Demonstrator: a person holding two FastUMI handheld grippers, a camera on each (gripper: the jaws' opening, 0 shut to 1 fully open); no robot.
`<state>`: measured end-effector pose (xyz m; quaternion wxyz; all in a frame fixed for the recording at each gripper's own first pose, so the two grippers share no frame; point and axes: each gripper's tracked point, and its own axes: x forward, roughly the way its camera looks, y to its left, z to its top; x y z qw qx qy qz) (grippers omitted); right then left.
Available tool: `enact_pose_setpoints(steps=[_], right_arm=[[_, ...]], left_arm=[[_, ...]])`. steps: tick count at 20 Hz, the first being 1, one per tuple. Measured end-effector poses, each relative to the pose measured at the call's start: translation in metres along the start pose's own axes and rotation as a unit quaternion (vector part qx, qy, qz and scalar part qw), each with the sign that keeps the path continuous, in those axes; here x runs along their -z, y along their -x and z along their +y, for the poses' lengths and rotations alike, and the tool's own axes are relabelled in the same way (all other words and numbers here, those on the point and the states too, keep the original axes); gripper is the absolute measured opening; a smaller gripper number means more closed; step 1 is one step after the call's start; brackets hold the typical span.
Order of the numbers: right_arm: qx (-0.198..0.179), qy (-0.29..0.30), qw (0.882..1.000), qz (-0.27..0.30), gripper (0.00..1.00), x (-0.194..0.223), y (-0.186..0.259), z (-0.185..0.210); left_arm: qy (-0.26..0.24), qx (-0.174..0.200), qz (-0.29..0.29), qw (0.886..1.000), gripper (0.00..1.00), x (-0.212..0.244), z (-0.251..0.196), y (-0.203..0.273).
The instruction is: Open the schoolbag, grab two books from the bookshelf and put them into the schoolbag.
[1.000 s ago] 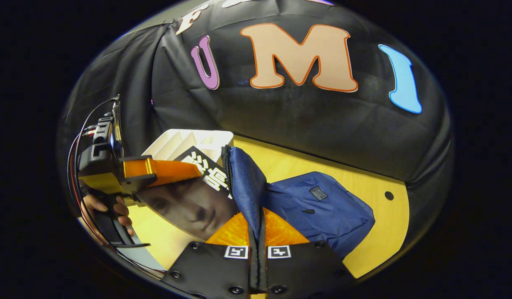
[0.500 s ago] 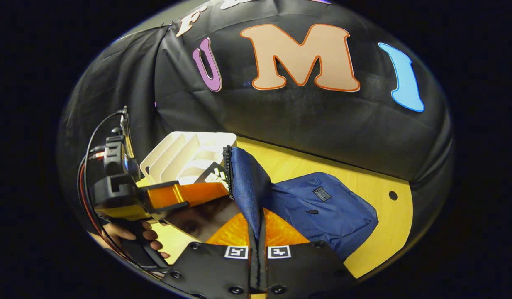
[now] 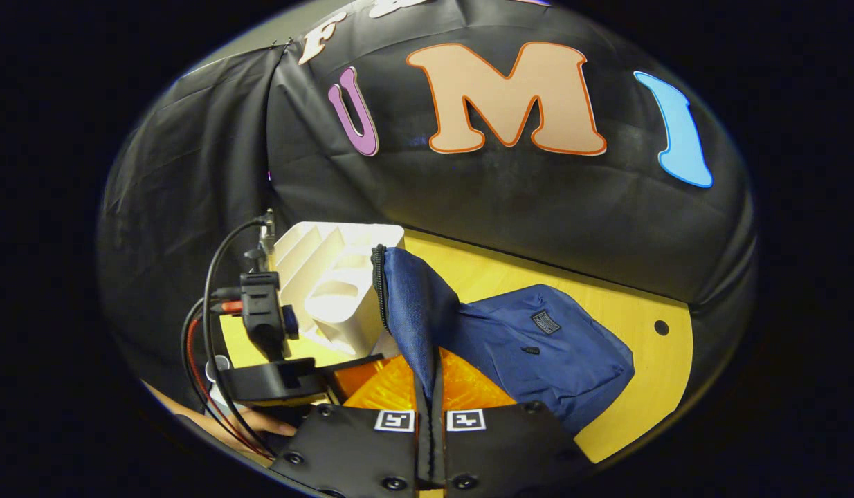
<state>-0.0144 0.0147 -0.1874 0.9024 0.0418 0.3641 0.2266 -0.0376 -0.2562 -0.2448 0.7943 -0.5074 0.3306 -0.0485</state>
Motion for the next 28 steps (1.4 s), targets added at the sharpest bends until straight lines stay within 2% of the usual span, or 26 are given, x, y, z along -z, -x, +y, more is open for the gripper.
enact_pose_setpoints(steps=[1, 5, 7, 9, 11, 12, 13, 14, 19, 22, 23, 25, 28], right_arm=[[0.000, 0.000, 1.000, -0.001, 0.07, -0.001, 0.001, -0.001], [0.000, -0.001, 1.000, 0.000, 0.03, -0.004, 0.005, -0.003], [0.005, 0.003, 1.000, -0.002, 0.03, -0.005, 0.006, -0.006], [0.009, 0.000, 1.000, 0.000, 0.03, -0.004, 0.005, -0.010], [0.011, -0.007, 1.000, 0.002, 0.03, -0.004, 0.005, -0.013], [0.012, -0.010, 1.000, 0.002, 0.00, -0.004, 0.004, -0.015], [0.013, -0.015, 1.000, 0.002, 0.03, -0.004, 0.003, -0.016], [0.012, -0.021, 1.000, 0.003, 0.04, -0.003, 0.001, -0.017], [0.019, -0.035, 0.999, 0.010, 0.04, 0.005, -0.003, -0.016], [0.014, -0.054, 0.998, 0.011, 0.08, 0.002, -0.004, -0.009], [0.015, -0.062, 0.998, 0.006, 0.12, -0.001, -0.002, -0.009], [0.001, -0.083, 0.996, -0.011, 0.39, -0.010, -0.001, 0.002], [-0.019, -0.104, 0.993, -0.054, 0.80, -0.034, 0.005, 0.021]], left_arm=[[0.000, 0.003, 0.003, 1.000, 0.45, 0.003, -0.002, -0.005], [-0.001, 0.015, 0.024, 1.000, 0.43, 0.020, -0.008, -0.021], [-0.017, 0.021, 0.024, 0.999, 0.45, 0.021, -0.010, -0.029], [-0.049, 0.009, 0.042, 0.998, 0.46, 0.026, -0.006, -0.034], [-0.102, -0.019, 0.057, 0.993, 0.59, 0.025, 0.002, -0.034], [-0.134, -0.030, 0.062, 0.989, 0.63, 0.023, 0.007, -0.027], [-0.164, -0.038, 0.061, 0.984, 0.74, 0.019, 0.011, -0.019], [-0.182, -0.040, 0.058, 0.981, 0.78, 0.015, 0.010, -0.012], [-0.220, -0.040, 0.036, 0.974, 0.78, -0.019, 0.006, 0.034], [-0.267, -0.033, 0.002, 0.963, 0.78, -0.057, -0.007, 0.064], [-0.284, -0.033, -0.011, 0.958, 0.78, -0.072, -0.012, 0.071], [-0.316, -0.031, -0.031, 0.948, 0.78, -0.098, -0.021, 0.086], [-0.372, -0.034, -0.042, 0.926, 0.77, -0.130, -0.022, 0.100]])
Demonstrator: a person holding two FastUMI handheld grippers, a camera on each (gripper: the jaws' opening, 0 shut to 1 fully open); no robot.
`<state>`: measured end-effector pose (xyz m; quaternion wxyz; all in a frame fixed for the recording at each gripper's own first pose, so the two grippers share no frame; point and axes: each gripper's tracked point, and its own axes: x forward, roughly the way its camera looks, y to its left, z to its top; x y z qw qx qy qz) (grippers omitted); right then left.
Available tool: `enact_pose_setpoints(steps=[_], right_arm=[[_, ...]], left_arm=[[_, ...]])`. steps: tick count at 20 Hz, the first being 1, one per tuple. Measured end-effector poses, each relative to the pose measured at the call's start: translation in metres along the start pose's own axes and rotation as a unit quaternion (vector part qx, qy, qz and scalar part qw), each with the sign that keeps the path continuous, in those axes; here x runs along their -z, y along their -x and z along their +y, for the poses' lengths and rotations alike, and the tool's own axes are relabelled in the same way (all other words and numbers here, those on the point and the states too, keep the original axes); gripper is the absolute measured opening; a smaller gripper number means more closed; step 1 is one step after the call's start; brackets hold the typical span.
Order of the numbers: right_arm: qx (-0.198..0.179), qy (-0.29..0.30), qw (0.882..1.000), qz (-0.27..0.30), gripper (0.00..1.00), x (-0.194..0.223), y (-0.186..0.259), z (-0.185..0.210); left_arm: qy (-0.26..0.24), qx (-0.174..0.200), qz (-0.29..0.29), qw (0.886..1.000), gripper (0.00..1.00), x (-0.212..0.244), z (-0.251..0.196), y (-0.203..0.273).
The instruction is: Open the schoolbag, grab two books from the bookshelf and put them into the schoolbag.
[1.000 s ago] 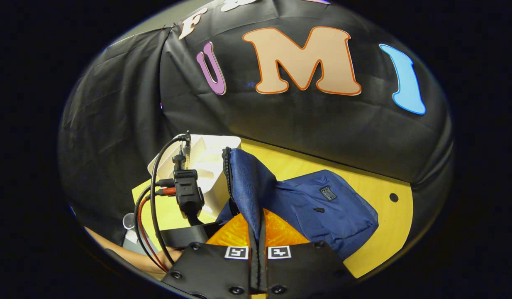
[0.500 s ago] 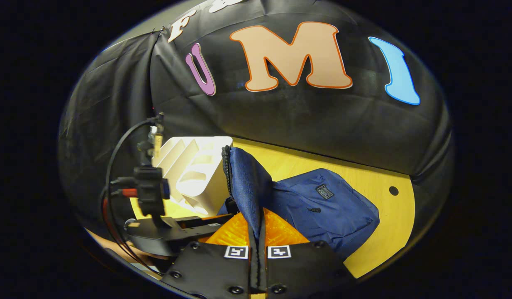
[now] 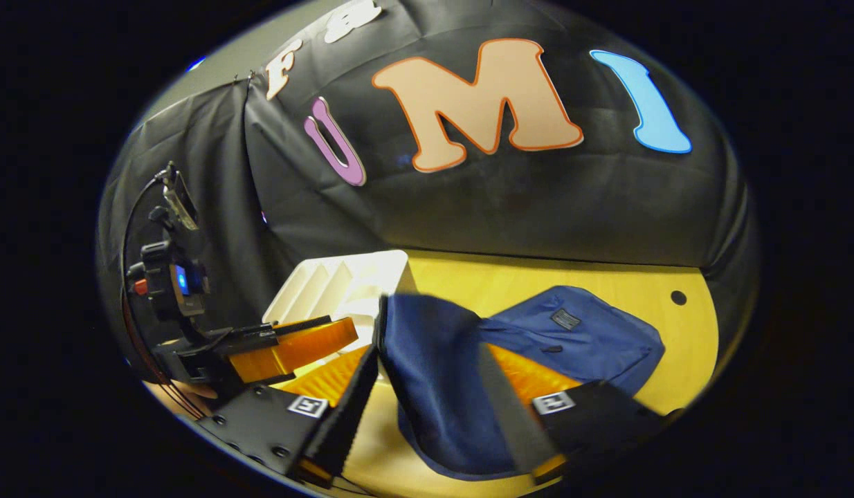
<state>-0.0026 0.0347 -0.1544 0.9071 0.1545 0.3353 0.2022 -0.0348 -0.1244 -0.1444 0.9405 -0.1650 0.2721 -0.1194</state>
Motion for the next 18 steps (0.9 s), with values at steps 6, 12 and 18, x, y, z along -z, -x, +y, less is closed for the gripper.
enact_pose_setpoints(steps=[6, 12, 18], right_arm=[[0.067, 0.017, 0.991, -0.114, 1.00, -0.037, 0.009, -0.012], [0.122, 0.060, 0.975, -0.178, 0.96, -0.042, 0.022, -0.015], [0.144, 0.060, 0.968, -0.194, 1.00, -0.051, 0.034, -0.021]], left_arm=[[-0.028, -0.024, -0.057, 0.998, 0.76, -0.043, 0.035, 0.009], [-0.069, -0.062, -0.133, 0.987, 0.82, -0.085, 0.061, 0.022], [-0.095, -0.047, -0.161, 0.981, 0.93, -0.102, 0.053, 0.024]])
